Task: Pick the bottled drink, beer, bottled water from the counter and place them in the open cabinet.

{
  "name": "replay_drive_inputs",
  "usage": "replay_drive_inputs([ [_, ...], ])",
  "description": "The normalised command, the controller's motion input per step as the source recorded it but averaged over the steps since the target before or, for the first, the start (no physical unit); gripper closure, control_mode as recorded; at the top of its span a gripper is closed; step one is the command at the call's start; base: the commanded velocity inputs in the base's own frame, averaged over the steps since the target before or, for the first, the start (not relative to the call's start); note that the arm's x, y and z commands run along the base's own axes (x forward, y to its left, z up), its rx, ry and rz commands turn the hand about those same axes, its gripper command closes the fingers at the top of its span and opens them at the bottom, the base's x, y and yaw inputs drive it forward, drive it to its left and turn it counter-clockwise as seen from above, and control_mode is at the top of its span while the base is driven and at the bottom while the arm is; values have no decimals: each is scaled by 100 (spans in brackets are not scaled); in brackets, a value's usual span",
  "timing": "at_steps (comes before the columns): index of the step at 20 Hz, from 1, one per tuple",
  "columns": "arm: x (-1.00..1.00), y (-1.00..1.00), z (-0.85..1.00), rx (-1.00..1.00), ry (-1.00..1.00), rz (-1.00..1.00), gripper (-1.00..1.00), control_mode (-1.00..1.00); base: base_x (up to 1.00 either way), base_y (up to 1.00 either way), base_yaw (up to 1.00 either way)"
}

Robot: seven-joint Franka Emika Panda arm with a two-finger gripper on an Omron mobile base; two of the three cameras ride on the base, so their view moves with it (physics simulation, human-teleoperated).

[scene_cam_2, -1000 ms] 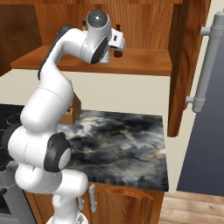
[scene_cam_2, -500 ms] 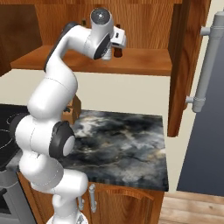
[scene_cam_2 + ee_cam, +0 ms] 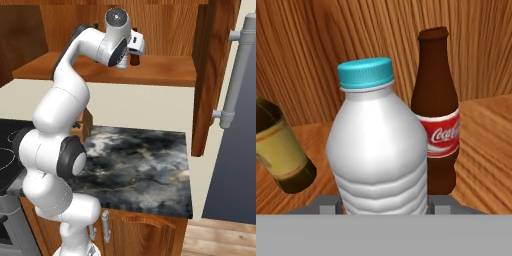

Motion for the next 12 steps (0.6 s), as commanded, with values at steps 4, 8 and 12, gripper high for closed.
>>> replay_drive_inputs([
  [4,0,0,-9,0,0,0,100,-100,0,0,0],
  [8,0,0,0,0,0,0,-100,-100,0,0,0],
  [12,0,0,0,0,0,0,-100,-100,0,0,0],
])
